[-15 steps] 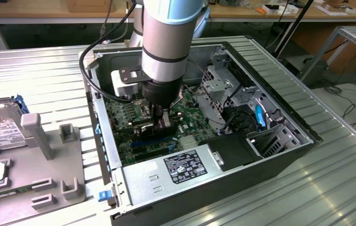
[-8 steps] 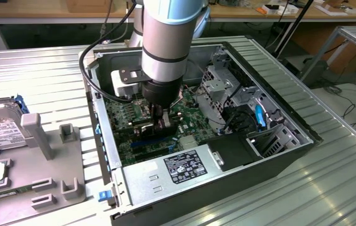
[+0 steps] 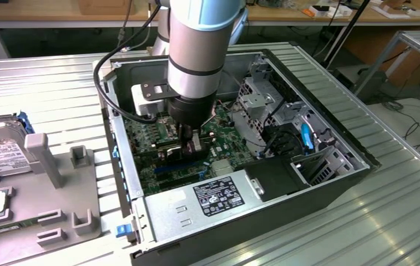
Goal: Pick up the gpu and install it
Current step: 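Insert the gpu into the slot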
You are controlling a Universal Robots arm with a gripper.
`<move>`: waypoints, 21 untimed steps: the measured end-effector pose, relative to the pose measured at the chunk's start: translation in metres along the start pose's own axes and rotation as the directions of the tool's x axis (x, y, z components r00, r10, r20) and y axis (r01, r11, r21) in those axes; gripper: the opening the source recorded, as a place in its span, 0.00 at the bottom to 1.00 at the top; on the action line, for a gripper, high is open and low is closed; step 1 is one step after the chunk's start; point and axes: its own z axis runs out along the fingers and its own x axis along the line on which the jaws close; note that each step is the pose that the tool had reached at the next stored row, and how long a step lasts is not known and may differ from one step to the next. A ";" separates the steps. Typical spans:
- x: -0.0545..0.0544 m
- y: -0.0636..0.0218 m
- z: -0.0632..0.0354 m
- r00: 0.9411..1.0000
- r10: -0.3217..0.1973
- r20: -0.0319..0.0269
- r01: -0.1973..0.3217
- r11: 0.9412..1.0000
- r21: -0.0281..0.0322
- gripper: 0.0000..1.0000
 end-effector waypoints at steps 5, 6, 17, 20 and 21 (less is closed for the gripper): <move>0.000 0.0000 0.0000 1.000 0.000 0.000 0.000 1.000 0.000 0.27; 0.000 -0.0002 0.0000 1.000 0.000 0.000 0.000 1.000 0.000 0.27; 0.000 -0.0004 -0.0026 1.000 0.000 0.000 0.000 1.000 -0.003 0.27; 0.000 -0.0004 -0.0026 1.000 0.000 0.000 0.000 1.000 -0.003 0.27; 0.000 -0.0004 -0.0027 1.000 0.000 0.000 0.000 1.000 -0.003 0.27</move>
